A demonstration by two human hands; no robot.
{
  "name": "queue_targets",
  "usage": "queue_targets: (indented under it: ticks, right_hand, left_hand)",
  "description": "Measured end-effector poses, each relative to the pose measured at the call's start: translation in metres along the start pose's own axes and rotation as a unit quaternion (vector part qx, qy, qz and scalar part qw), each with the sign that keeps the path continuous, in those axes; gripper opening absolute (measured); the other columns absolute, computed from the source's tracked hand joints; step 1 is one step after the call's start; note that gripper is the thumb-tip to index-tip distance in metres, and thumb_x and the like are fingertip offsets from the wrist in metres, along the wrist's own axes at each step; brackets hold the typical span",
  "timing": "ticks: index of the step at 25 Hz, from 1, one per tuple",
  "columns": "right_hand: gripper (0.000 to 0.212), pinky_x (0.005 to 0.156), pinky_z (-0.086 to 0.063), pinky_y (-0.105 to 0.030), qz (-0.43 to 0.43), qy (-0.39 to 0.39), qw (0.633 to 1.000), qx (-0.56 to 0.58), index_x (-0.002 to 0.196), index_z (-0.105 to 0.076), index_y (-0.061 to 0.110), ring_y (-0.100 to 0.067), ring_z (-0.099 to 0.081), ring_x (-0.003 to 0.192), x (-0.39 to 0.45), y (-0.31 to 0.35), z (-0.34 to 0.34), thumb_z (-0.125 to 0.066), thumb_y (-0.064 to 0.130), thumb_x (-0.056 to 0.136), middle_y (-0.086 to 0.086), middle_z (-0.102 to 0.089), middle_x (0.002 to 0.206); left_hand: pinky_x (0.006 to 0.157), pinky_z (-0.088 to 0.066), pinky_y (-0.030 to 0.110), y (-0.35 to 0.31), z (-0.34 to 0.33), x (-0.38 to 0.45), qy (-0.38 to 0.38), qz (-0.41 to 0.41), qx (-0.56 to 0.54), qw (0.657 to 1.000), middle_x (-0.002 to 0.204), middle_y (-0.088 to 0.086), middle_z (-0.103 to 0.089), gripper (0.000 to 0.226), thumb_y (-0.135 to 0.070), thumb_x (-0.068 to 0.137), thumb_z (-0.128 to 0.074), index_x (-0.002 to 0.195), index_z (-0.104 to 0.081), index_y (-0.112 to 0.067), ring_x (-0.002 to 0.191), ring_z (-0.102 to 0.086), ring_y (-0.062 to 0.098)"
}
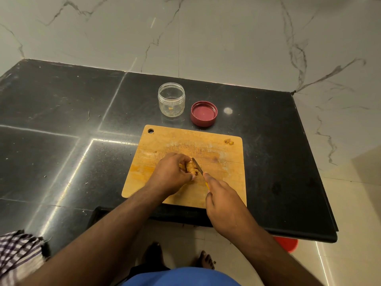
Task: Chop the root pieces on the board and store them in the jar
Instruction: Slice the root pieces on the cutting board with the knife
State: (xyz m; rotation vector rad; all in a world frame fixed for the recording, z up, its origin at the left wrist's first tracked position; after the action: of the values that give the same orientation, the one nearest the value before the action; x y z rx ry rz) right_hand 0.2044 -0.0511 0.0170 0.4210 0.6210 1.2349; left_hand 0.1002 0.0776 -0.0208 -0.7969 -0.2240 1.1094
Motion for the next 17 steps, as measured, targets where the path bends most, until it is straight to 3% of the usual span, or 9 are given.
queue_targets:
  ticks: [7,11,13,15,17]
  right_hand:
    - [0.051,0.100,-0.040,-0.025,-0.001,0.036,0.999,-0.017,0.153,-0.028,0.026,-0.015,-0.047,0.126,0.019,0.005,0.006,-0.035,0.017,0.103,-0.002,-0.046,0.145]
    - [0.050,0.081,-0.045,-0.022,-0.013,0.036,0.999,-0.002,0.151,-0.031,0.028,-0.013,-0.056,0.107,0.009,0.001,0.004,-0.034,0.017,0.102,-0.001,-0.052,0.135]
    - [0.050,0.083,-0.043,-0.022,-0.015,0.033,0.999,0.003,0.151,-0.031,0.027,-0.014,-0.056,0.111,0.004,0.000,0.004,-0.035,0.017,0.102,0.000,-0.051,0.136]
    - [0.051,0.089,-0.047,-0.025,-0.015,0.031,0.999,-0.023,0.152,-0.028,0.028,-0.014,-0.054,0.112,0.003,0.000,0.004,-0.035,0.018,0.102,0.000,-0.050,0.136]
    - [0.055,0.085,-0.050,-0.032,-0.016,0.029,0.996,-0.080,0.153,-0.021,0.030,-0.019,-0.055,0.106,0.005,0.001,0.005,-0.033,0.017,0.101,0.000,-0.048,0.132]
  left_hand:
    - [0.090,-0.053,0.031,0.001,-0.002,0.002,0.005,-0.005,0.005,1.000,0.126,-0.005,-0.058,0.058,-0.029,0.078,-0.084,0.133,-0.064,-0.024,0.101,-0.061,0.015]
    - [0.090,-0.053,0.032,0.001,-0.001,0.000,-0.010,-0.001,0.001,1.000,0.119,-0.006,-0.058,0.056,-0.030,0.079,-0.084,0.131,-0.065,-0.023,0.101,-0.061,0.015]
    - [0.091,-0.053,0.033,0.002,-0.001,0.000,-0.008,0.001,0.001,1.000,0.121,-0.006,-0.059,0.056,-0.030,0.079,-0.084,0.131,-0.064,-0.023,0.101,-0.062,0.015]
    - [0.092,-0.054,0.035,0.003,-0.001,0.000,-0.003,0.005,-0.001,1.000,0.122,-0.006,-0.058,0.056,-0.029,0.079,-0.084,0.131,-0.064,-0.024,0.102,-0.062,0.015]
    - [0.092,-0.054,0.034,0.002,0.000,-0.001,-0.003,0.005,-0.005,1.000,0.121,-0.006,-0.058,0.055,-0.028,0.079,-0.084,0.130,-0.064,-0.024,0.101,-0.061,0.015]
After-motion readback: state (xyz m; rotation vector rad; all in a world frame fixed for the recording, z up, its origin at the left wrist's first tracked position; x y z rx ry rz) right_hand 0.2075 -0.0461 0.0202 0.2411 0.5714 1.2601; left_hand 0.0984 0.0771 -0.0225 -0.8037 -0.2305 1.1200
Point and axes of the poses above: each hand's wrist, its own x-axis towards the middle knuckle, its own z-axis out of the back of the hand, y = z × x, the point moved 7 cm from there along x, towards the middle knuckle
